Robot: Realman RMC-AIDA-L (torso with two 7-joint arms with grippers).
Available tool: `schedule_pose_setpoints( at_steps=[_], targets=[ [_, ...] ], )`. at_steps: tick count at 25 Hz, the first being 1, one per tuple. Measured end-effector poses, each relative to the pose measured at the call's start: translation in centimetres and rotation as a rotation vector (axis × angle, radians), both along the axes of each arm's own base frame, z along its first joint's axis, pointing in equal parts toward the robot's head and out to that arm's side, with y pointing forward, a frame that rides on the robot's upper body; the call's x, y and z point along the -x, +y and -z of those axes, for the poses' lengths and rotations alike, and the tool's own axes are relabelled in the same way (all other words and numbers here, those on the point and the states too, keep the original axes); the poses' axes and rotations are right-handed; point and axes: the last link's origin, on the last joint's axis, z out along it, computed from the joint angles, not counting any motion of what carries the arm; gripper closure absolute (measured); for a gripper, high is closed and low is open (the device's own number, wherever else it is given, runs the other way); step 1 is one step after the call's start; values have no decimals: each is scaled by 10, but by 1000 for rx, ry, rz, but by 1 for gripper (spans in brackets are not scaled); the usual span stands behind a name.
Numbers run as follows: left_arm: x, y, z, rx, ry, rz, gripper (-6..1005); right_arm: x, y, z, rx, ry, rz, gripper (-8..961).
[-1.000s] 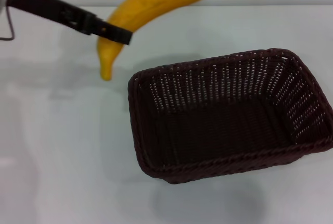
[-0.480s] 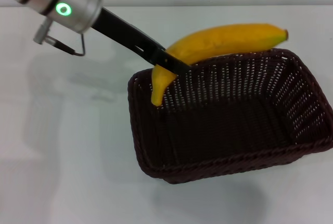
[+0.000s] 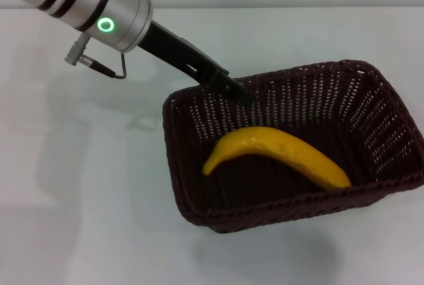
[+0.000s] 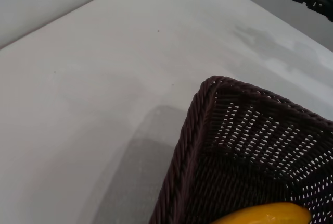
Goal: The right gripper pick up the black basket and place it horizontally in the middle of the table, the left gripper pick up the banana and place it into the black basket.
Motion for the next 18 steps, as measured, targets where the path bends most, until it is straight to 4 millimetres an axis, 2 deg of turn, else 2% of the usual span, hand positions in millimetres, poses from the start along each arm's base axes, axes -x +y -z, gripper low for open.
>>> schedule_pose_setpoints(
  at_steps=[5,9,10,15,18],
  targets=[
    [2,-1,-6,-24,-35,18,268,-3,-9,0,-3,11,4,642],
    [5,-3,-25,-123,-129,70,106,-4,-19,-2,2,6,-9,638],
    [9,-4,-34,-171,-164,80,106,-4,-20,-2,3,6,-12,637],
    [43,-16,-72,-401,-328,83,106,-3,-27,1,13,52,-21,631],
    [75,-32,-89,-519,-418,77,106,-3,-27,1,19,73,-17,628]
  ],
)
